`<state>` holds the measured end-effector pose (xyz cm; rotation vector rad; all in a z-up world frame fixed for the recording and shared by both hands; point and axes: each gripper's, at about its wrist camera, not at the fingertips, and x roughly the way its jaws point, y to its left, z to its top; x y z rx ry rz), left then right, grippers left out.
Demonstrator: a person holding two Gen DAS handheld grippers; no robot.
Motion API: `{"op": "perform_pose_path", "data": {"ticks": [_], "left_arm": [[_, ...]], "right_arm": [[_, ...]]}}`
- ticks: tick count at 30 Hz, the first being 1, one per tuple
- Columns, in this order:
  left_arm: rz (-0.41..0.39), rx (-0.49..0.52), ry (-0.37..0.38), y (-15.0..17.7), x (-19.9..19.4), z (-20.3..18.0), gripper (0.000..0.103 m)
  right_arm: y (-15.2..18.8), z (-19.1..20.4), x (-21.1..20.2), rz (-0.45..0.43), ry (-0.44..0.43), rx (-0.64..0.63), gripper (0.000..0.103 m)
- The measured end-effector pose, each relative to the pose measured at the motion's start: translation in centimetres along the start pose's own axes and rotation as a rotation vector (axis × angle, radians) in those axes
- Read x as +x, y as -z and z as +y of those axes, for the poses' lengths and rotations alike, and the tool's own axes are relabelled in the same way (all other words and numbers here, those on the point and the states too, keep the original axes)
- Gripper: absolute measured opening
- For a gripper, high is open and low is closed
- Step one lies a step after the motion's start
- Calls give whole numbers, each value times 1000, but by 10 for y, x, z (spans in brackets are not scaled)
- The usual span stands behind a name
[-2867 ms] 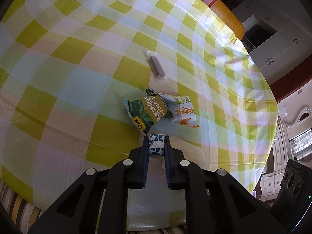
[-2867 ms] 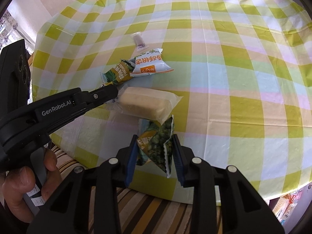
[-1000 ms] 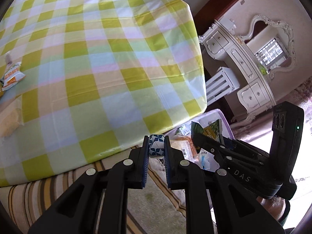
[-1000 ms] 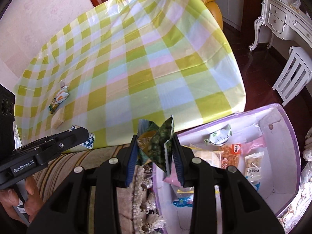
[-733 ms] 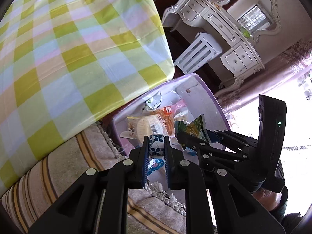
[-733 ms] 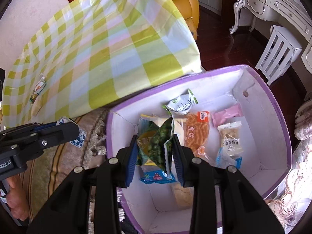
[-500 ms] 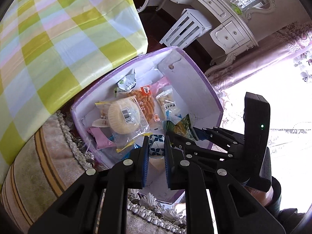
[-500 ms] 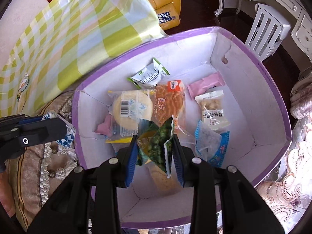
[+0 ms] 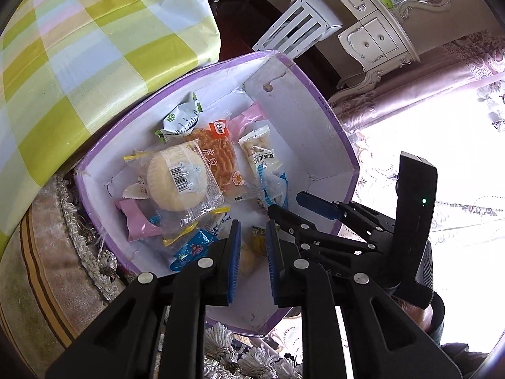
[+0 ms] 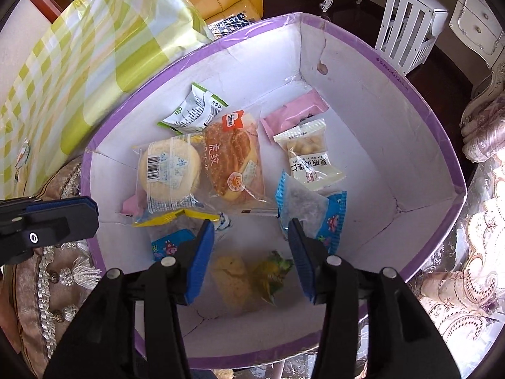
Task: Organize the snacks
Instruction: 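Open both grippers to drop both snacks into the box, then move both tools back over the remaining snacks on the table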
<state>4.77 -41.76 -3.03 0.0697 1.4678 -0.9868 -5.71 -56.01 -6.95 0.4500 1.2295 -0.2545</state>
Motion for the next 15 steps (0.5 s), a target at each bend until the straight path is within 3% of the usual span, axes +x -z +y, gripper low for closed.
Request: {"op": "perform_pose_path", "data": {"ticks": [6,15], "left_arm": [[-39,4,-2,0,-10,-2,22],[-176,-13,-85,-2,-50,18,27]], "right_arm": [[-5,9,-9,-33,-9,4,61],[-22,41,-21,-78,-7,-42,62]]}}
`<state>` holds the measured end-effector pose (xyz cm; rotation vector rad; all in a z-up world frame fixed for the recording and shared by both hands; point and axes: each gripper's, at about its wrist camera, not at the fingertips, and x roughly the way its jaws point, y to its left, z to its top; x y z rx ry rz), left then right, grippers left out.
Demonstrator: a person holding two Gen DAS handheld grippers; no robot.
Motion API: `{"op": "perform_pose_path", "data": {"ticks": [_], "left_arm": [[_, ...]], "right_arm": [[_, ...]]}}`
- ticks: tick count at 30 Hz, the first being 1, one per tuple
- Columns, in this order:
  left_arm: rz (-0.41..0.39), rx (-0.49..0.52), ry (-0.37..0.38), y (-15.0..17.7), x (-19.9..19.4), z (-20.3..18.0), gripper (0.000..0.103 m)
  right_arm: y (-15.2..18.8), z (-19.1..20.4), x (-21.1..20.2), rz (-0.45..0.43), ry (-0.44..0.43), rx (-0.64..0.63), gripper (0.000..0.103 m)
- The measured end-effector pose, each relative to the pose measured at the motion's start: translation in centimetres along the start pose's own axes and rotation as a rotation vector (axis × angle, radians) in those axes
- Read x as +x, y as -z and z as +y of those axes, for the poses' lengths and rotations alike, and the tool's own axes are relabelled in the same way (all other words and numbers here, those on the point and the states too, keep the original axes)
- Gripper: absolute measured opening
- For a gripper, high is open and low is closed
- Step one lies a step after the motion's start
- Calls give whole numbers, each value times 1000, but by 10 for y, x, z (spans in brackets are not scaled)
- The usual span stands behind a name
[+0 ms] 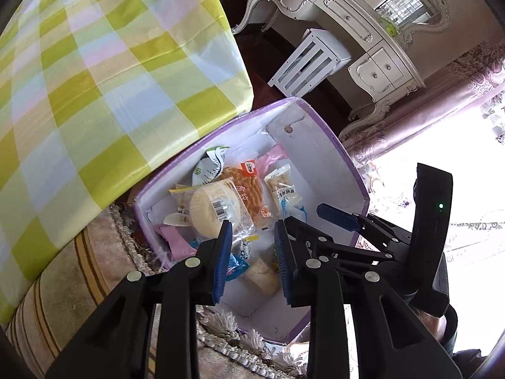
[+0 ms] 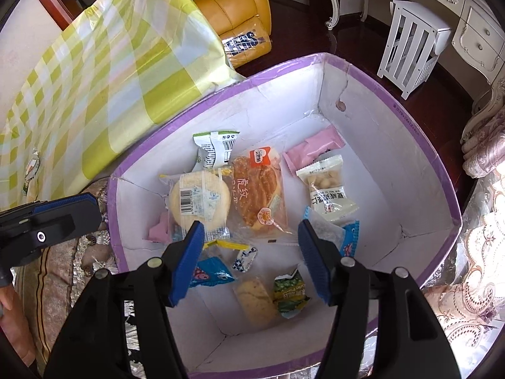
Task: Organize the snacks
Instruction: 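Move both tools back over the remaining snacks on the table, then grasp the green garlic snack bag with the left gripper while the right gripper grasps the white-orange bag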
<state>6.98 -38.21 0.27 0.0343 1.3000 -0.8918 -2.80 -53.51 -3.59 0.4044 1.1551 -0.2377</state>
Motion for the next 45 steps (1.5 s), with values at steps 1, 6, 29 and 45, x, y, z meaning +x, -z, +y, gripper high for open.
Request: {"op": "perform_pose_path", "data": {"ticks": [1,6,29,45], "left_arm": [[-19,-8,-14,-1,-6,6,28],[-117,-65,-75,-3,-38,42,33],[-393,-484,-248,71,-171,237,35],[-408,-463,-465,87,-207,305,74]], "right_arm": [[-3,6,-1,-5,-2,-10,62],[-17,42,-5,-28,-25,-74,62],[-46,223,-9,-52,-177,-351,75],[-46,322,14,-51,-199,-508,77]]}}
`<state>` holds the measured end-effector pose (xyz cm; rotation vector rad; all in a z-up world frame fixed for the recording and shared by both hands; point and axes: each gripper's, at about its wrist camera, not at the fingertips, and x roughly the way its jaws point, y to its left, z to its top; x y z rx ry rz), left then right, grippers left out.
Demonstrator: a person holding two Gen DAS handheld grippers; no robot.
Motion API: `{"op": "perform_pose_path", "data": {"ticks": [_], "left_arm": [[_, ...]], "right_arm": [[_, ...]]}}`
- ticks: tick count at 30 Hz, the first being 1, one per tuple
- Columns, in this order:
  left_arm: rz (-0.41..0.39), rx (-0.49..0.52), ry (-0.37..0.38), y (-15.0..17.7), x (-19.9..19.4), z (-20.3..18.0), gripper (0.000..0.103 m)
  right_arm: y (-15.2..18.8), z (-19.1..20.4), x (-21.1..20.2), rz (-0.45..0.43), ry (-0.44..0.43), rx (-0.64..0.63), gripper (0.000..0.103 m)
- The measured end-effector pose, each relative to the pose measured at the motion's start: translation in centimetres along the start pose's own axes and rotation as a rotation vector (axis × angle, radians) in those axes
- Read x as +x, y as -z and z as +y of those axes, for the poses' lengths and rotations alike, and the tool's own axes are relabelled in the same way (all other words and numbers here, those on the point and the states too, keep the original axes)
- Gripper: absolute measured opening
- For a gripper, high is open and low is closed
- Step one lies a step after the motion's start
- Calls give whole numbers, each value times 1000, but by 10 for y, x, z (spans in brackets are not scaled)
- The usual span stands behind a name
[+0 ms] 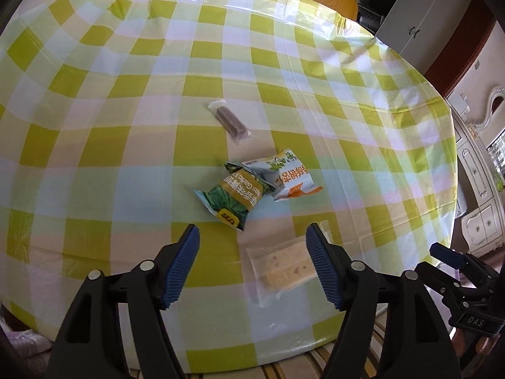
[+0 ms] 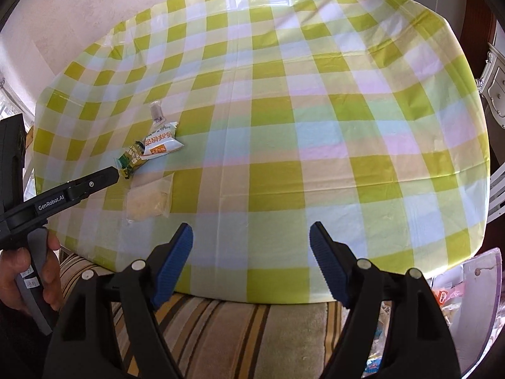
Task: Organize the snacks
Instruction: 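Grasp the green garlic snack bag with the left gripper while the right gripper grasps the white-orange bag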
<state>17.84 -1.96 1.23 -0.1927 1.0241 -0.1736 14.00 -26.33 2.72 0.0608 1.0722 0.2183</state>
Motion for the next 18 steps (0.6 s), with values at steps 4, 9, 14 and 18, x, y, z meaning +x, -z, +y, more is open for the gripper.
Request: {"op": "perform_pose_path", "data": {"ticks": [4,9,14,18], "left_arm": [[8,125,-64,-13,20,-2,75],[30,248,-97,-21,44,-5,75],[62,293,-106,-24,60,-6,63],[47,303,-97,-26,59,-5,51]], "right_arm": [[-10,17,11,-2,13,-38,77],[-19,30,21,2,23,-64,77],[-24,37,31,14,22,-78,77],[-27,41,38,23,23,-79,77]]}}
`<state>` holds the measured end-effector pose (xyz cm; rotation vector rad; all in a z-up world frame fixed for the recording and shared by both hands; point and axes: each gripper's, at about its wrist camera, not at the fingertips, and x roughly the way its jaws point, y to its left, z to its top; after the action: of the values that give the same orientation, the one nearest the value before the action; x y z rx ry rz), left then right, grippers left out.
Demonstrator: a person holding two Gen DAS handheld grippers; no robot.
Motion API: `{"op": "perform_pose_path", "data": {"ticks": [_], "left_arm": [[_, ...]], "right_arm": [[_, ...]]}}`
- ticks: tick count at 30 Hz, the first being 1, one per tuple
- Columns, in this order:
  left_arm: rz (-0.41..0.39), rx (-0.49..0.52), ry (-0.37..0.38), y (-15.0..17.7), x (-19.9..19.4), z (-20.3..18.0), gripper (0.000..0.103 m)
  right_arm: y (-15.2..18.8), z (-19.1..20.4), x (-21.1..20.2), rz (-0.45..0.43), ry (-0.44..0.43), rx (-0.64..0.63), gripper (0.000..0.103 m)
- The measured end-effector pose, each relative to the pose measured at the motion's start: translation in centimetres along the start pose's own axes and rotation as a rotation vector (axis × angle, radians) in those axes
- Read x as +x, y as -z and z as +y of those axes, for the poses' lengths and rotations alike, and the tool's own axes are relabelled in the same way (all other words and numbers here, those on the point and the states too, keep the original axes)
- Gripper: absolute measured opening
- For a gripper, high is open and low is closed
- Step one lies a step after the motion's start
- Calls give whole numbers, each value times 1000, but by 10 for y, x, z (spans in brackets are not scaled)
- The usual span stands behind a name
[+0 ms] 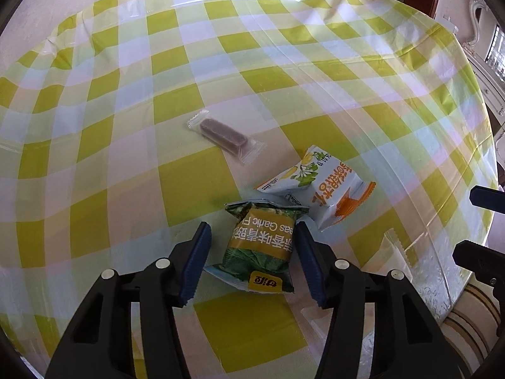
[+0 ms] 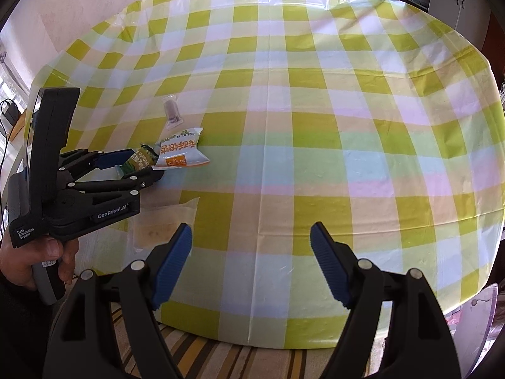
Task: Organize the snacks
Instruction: 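Grasp the green garlic snack bag with the left gripper while the right gripper grasps the white-orange bag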
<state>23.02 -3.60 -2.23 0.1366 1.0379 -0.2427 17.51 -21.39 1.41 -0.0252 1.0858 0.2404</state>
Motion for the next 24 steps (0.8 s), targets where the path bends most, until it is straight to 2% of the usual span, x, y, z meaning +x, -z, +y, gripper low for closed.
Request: {"op": "perform_pose_path", "data": {"ticks": [1,7,17,24], "left_arm": [[-4,-4,-1,0,0,1,46],[-12,-60,42,6,-6,12,40],[-42,-229,34,25,-26,46,39],[-76,-331,25,38,-42,64,39]], "right_arm": [[-1,1,2,1,-1,1,77],[-11,8,12,-1,-18,14,77],[-48,55,46,-16,-51,-87,77],[-62,75,70,-11,-14,-146,77]]}}
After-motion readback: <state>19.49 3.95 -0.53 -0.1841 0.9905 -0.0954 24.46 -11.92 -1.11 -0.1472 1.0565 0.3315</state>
